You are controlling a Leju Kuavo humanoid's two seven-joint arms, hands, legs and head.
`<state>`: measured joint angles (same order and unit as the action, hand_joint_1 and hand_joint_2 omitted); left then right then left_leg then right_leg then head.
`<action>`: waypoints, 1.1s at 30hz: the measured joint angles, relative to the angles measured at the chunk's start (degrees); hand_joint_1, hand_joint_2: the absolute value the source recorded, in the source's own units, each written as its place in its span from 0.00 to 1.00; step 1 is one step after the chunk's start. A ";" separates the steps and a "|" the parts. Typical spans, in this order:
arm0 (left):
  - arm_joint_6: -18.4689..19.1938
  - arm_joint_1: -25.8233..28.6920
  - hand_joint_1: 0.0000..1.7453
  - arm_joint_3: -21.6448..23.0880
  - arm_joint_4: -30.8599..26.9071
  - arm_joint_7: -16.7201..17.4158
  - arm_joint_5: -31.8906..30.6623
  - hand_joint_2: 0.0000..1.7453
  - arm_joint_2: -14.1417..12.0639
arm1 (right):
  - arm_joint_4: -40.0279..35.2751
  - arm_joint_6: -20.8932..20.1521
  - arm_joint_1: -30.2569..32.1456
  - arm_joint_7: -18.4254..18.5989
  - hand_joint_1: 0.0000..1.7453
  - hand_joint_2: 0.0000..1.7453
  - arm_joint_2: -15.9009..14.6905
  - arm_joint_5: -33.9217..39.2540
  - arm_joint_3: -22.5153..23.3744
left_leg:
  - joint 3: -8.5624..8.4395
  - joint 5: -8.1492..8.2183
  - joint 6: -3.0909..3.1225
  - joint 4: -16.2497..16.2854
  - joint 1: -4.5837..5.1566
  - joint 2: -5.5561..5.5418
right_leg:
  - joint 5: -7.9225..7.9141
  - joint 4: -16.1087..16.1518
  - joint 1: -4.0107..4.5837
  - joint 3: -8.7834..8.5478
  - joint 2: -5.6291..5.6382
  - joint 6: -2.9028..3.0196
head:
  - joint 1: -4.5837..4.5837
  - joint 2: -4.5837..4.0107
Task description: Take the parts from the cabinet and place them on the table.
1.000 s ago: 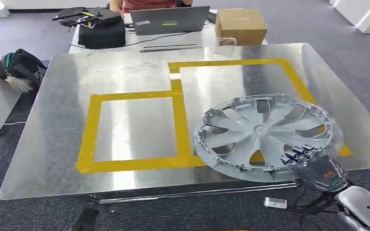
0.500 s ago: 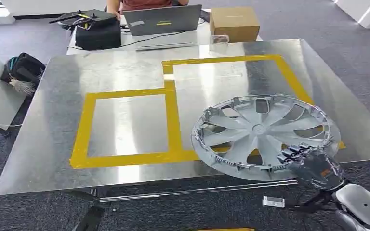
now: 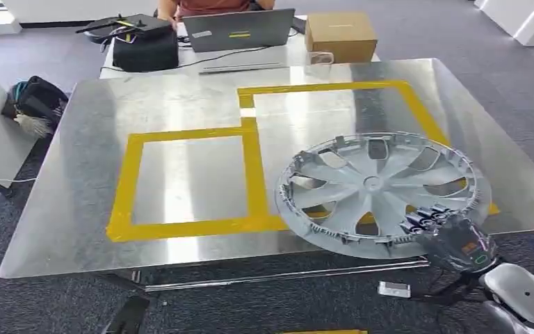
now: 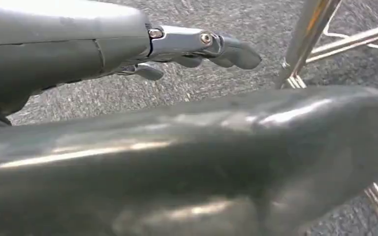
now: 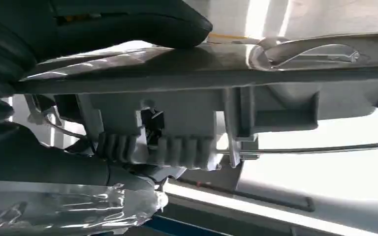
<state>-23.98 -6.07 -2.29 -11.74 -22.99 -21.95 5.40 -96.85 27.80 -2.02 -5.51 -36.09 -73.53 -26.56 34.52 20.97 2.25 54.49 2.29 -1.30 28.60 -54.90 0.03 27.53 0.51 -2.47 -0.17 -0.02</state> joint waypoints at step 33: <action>-0.90 -0.21 0.00 1.20 -0.33 0.35 -1.20 0.00 -0.41 | 0.92 0.06 -0.87 -0.15 1.00 1.00 0.37 0.74 -0.83 | 2.47 0.92 -0.87 1.15 -1.27 0.74 | -0.93 -2.55 -0.98 3.54 0.65 -0.06 | -0.74 -0.02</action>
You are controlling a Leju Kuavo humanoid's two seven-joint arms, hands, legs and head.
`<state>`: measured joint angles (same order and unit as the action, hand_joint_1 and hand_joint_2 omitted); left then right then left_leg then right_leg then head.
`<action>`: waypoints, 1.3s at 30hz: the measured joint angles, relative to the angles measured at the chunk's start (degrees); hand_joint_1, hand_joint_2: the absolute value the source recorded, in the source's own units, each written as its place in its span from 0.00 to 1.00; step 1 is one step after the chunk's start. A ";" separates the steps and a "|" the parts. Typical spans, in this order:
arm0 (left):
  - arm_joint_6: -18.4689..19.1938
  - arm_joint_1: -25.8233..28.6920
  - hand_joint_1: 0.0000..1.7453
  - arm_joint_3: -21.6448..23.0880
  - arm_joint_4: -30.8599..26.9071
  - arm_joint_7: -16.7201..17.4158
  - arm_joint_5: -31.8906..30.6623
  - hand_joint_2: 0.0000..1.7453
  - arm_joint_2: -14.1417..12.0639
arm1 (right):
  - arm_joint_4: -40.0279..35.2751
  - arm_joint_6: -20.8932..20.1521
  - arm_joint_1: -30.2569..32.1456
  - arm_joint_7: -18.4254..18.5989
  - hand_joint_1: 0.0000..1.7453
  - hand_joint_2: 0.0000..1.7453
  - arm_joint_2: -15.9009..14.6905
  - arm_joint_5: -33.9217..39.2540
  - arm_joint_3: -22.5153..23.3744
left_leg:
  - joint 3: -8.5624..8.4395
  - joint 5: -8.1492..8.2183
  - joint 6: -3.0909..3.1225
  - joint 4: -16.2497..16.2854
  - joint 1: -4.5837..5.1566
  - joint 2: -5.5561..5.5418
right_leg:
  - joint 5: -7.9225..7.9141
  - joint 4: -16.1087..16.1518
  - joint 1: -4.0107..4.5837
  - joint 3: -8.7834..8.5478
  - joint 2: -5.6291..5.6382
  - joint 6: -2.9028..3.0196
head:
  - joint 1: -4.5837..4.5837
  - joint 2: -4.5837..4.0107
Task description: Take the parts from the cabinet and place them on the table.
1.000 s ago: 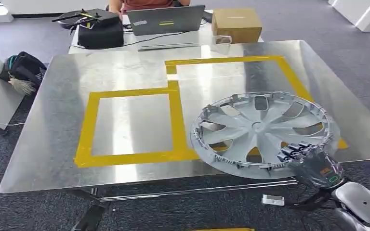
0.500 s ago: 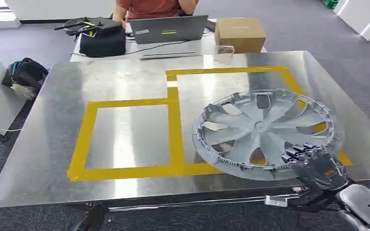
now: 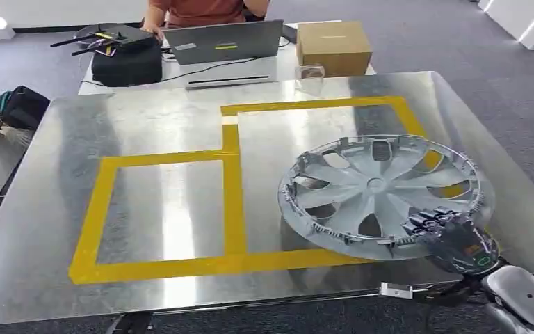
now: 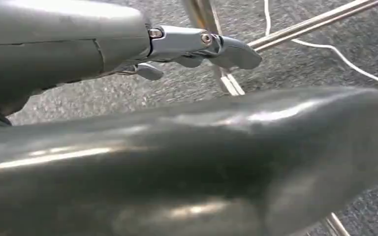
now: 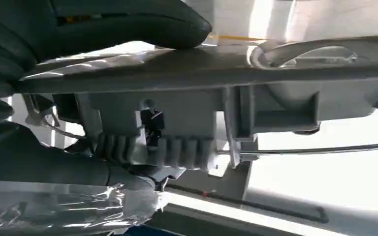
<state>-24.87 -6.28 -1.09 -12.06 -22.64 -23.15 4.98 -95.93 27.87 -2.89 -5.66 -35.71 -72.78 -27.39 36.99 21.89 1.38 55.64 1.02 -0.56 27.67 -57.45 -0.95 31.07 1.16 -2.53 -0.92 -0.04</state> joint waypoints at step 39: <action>-0.94 0.12 0.00 0.02 -0.02 2.54 -2.56 0.00 -0.04 | 0.13 -1.03 -1.33 -0.87 0.00 0.00 0.02 2.41 -0.15 | -0.67 -0.90 -0.71 0.23 -0.09 -0.40 | 0.16 1.31 0.08 -1.19 -0.54 -0.72 | -0.17 0.00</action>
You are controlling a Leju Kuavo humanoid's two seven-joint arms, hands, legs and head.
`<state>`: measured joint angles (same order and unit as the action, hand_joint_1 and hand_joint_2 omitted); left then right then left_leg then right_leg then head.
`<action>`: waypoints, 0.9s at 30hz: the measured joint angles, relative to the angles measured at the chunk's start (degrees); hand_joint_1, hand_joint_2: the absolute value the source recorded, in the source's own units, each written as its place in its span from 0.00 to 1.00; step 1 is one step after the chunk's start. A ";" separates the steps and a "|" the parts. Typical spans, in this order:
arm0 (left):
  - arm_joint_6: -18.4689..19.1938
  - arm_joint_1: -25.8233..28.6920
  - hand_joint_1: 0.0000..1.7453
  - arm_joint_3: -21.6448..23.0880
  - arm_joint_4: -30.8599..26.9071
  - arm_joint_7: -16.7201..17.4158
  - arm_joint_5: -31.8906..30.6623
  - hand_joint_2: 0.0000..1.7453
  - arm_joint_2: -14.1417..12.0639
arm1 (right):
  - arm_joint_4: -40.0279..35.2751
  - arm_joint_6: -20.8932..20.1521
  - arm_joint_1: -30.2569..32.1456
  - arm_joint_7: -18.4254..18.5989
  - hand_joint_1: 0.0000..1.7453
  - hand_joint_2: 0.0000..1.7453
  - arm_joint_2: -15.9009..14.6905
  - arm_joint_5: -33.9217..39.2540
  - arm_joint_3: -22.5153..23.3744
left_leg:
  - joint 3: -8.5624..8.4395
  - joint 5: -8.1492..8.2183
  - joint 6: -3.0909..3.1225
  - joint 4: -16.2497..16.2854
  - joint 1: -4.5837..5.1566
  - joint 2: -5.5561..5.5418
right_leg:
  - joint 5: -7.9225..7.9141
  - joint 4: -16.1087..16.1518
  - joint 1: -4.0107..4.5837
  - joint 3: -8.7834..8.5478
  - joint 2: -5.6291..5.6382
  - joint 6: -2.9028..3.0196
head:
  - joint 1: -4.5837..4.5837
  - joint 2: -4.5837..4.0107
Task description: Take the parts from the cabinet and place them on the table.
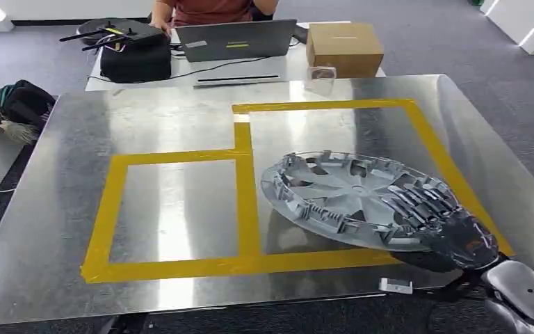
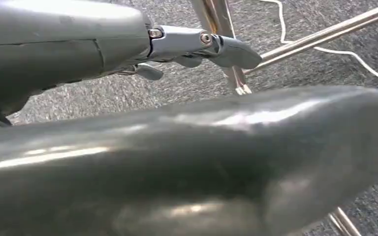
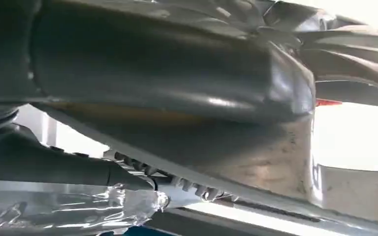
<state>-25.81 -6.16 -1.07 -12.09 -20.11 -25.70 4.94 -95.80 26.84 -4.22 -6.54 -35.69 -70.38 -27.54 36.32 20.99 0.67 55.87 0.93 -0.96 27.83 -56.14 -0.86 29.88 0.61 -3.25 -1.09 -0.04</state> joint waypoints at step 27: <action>0.00 -0.34 0.00 -0.24 -0.09 1.14 -0.09 0.00 -1.14 | 0.07 0.00 -0.87 -0.70 0.00 0.00 0.85 2.69 -0.07 | -0.56 -0.24 1.69 -0.61 -0.19 0.34 | 4.92 -6.47 -0.29 2.60 -0.19 -1.37 | -0.22 0.00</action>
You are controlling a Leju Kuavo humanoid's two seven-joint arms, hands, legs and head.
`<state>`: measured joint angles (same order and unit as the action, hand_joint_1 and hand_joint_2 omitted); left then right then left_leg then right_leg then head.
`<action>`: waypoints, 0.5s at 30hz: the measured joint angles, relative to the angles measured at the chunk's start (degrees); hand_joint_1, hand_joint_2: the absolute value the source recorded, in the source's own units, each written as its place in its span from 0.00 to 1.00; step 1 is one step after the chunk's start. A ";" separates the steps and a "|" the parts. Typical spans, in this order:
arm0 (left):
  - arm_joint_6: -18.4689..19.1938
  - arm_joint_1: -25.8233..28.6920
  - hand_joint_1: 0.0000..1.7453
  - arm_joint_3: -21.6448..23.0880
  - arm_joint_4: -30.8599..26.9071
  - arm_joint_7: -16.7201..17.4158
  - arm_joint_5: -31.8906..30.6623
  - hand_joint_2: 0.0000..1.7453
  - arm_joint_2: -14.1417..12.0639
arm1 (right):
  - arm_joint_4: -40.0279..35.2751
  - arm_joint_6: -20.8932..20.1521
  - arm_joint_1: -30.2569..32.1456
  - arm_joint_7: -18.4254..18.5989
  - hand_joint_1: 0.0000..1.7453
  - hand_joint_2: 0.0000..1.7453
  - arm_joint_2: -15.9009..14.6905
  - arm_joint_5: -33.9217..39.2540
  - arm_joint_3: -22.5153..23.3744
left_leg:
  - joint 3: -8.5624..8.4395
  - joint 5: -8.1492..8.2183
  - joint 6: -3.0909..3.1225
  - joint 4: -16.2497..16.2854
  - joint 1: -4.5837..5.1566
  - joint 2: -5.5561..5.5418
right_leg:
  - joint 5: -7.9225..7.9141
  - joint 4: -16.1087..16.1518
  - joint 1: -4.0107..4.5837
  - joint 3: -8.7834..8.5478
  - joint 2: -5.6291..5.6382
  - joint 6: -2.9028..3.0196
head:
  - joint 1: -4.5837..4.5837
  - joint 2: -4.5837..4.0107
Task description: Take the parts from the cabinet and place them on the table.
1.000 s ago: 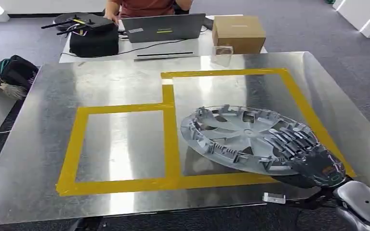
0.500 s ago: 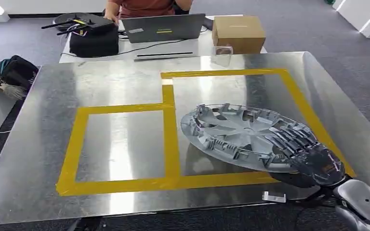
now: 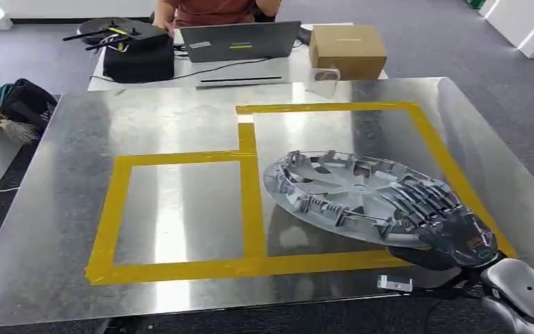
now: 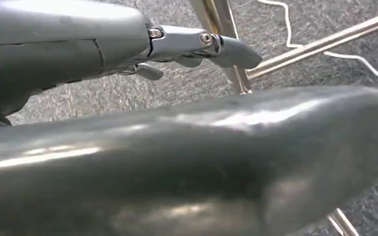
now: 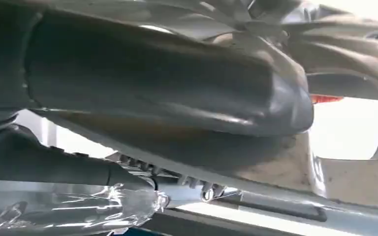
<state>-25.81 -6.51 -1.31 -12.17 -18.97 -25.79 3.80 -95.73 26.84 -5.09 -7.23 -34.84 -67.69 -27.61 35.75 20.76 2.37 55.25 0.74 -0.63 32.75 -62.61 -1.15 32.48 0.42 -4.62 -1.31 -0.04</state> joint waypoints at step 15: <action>-0.13 -0.10 0.00 -0.26 -0.02 1.12 -0.98 0.00 -0.72 | 0.37 0.00 0.48 -0.15 0.00 0.00 0.63 0.98 -0.26 | 3.60 3.71 -3.73 6.82 -0.29 0.02 | -4.18 4.73 -0.45 -2.89 0.16 2.36 | 0.48 0.00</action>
<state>-25.94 -6.61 -1.57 -12.20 -17.86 -26.77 3.08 -95.36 26.84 -4.61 -7.39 -34.21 -66.71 -27.87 39.36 24.47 -1.37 62.07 0.45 -0.60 28.57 -57.87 -1.60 29.59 0.58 -2.26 -0.83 -0.04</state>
